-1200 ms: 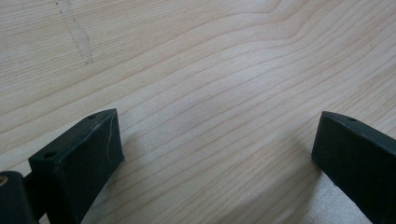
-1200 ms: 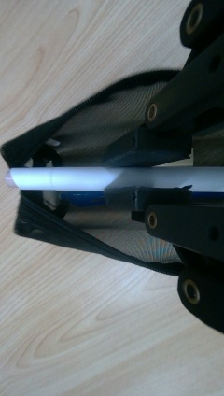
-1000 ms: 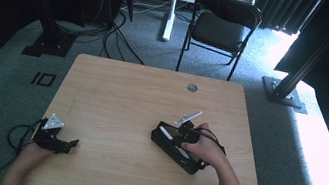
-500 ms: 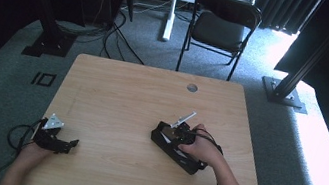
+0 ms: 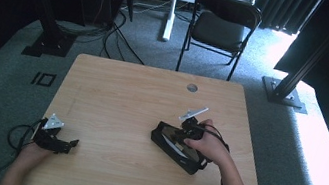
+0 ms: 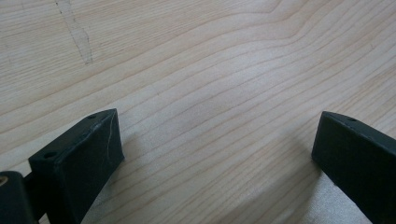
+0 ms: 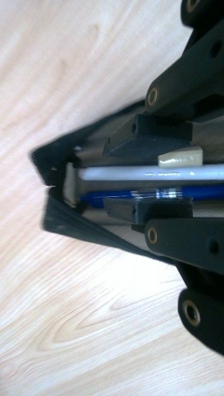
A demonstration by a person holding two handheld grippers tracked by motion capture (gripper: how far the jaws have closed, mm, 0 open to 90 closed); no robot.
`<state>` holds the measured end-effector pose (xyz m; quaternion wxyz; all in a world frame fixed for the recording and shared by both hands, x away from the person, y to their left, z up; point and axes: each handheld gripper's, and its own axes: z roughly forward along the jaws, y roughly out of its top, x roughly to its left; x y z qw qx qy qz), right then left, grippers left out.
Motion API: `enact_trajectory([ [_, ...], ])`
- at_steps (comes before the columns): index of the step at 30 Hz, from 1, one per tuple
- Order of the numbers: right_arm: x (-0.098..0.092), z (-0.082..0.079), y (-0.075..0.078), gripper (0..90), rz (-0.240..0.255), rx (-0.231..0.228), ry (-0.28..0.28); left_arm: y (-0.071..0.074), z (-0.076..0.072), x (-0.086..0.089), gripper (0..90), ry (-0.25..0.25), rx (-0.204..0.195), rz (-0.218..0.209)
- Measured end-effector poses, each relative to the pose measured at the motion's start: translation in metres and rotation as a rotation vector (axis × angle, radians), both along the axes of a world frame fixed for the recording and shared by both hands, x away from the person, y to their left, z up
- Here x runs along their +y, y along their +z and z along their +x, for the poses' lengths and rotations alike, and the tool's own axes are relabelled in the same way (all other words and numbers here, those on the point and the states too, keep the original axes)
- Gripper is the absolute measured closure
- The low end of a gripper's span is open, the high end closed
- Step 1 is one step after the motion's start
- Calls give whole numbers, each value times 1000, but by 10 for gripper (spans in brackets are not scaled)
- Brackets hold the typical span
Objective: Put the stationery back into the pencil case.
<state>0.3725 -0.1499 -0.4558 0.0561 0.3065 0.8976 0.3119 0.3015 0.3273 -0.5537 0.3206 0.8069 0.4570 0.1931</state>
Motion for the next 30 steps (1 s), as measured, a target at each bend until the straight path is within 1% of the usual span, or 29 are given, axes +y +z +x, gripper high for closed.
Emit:
enact_trajectory([
  [2, -3, 0, 7, 663, 39, -14, -13, 0, 0, 0, 21, 0, 0, 0],
  [4, -5, 0, 9, 646, 47, -19, -15, 0, 0, 0, 21, 0, 0, 0],
  [5, -8, 1, 12, 627, 77, -35, -37, 0, 0, 0, 21, 0, 0, 0],
  [6, -11, 2, 13, 613, 87, -39, -45, 0, 0, 0, 21, 0, 0, 0],
  [9, -17, 3, 13, 606, 108, -43, -74, 0, 0, 0, 21, 0, 0, 0],
  [11, -20, 4, 12, 598, 116, -48, -79, 0, 0, 0, 21, -1, 1, 1],
  [14, -25, 4, 12, 584, 137, -47, -106, 0, 0, 0, 21, -1, 1, 1],
  [16, -26, 4, 12, 579, 146, -51, -109, 0, 0, 0, 21, -1, 1, 1],
  [17, -30, 5, 12, 572, 158, -58, -129, 0, 0, 0, 21, -1, 1, 1],
  [18, -31, 5, 12, 570, 160, -64, -136, 0, 0, 0, 21, -1, 1, 1],
  [20, -36, 6, 12, 564, 174, -77, -166, 0, 0, 0, 21, -1, 1, 1],
  [23, -44, 8, 12, 543, 182, -97, -207, 0, 0, 0, 21, -1, 1, 1],
  [27, -55, 10, 7, 509, 177, -110, -243, 0, 0, 0, 21, -1, 1, 1],
  [30, -64, 11, 3, 509, 178, -129, -289, 0, 0, 0, 21, -1, 1, 1],
])
